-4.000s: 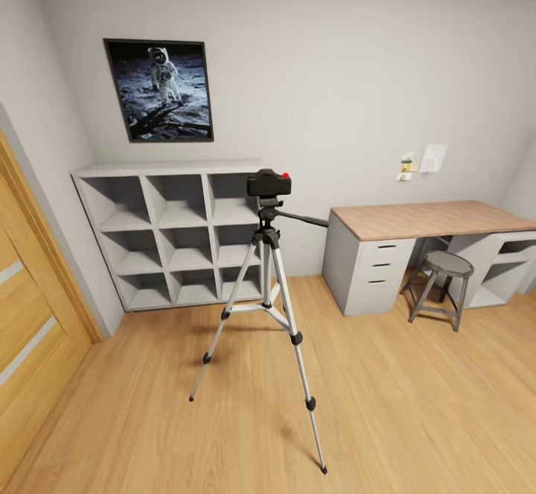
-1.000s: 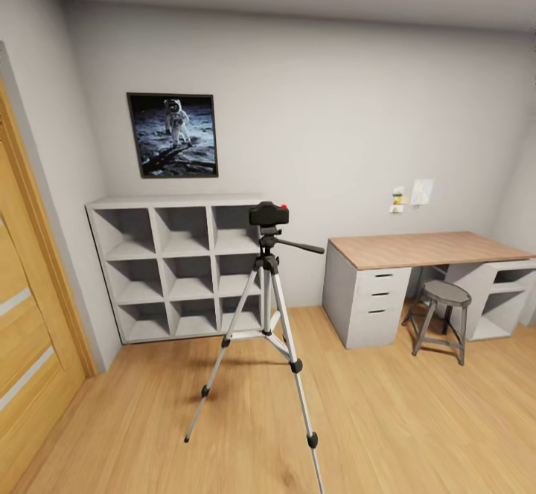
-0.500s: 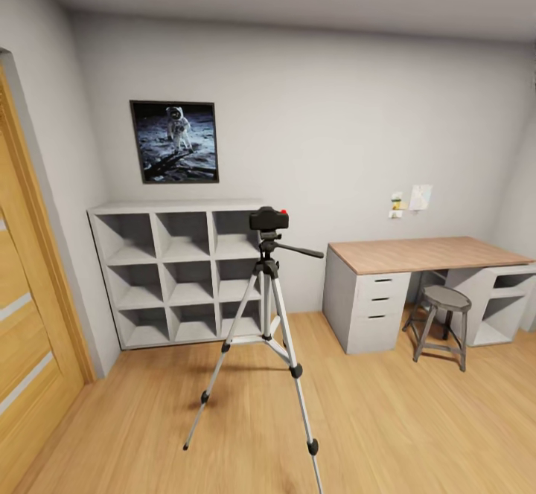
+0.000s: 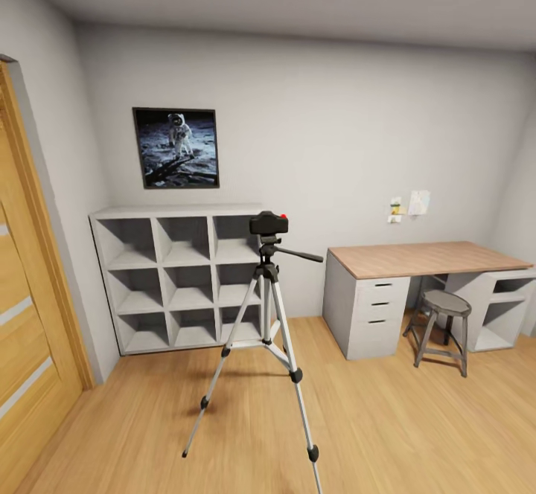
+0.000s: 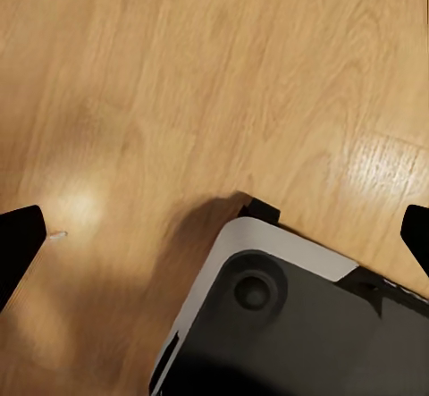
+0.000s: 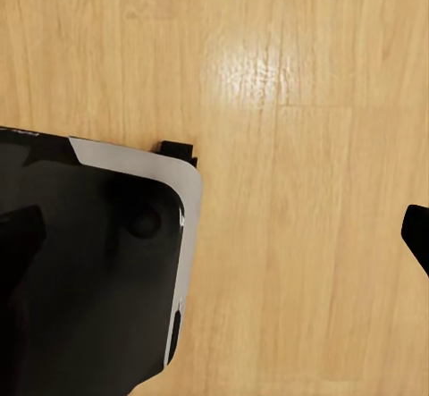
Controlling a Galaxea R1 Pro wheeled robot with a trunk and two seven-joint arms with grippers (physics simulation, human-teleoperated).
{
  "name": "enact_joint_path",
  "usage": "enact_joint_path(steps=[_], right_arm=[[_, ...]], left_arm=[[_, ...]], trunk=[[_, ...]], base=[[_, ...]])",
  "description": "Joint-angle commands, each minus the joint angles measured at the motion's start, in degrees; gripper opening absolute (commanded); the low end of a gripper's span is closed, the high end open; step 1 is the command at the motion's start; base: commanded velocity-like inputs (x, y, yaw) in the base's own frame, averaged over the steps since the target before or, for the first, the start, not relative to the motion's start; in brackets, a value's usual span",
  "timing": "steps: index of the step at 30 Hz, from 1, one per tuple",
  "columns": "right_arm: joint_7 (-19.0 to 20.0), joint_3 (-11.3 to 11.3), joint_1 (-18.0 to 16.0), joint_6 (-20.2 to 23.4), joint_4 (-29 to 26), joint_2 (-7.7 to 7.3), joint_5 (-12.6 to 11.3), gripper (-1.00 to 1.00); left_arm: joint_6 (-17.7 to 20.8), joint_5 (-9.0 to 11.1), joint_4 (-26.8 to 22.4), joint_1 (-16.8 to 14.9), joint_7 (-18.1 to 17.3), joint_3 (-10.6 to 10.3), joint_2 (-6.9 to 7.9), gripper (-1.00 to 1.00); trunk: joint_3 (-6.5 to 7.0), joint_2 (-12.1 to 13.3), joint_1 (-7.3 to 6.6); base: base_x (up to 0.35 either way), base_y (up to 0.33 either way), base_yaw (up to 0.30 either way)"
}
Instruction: Attach the digital camera to the camera tripod in the bedroom.
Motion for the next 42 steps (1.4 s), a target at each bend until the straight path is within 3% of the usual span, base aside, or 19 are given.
enact_joint_path(steps=[1,5,42], right_arm=[[0.13,0.22,-0.04,0.05,0.07,-0.01,0.38,1.00],[0.13,0.21,-0.03,0.01,0.07,-0.07,0.39,1.00],[0.18,0.28,-0.03,-0.53,-0.02,-0.21,0.60,1.00]], left_arm=[[-0.04,0.13,-0.02,0.00,0.17,-0.49,-0.04,1.00],[-0.01,-0.63,0.04,0.00,0.23,-0.41,-0.15,1.00],[0.03,-1.02,-0.88,0.00,0.26,-0.34,-0.10,1.00]], trunk=[[0.02,-0.04,0.02],[0.11,-0.04,0.02],[0.13,-0.04,0.02]], base=[[0.000,0.000,0.000],[0.000,0.000,0.000],[0.000,0.000,0.000]])
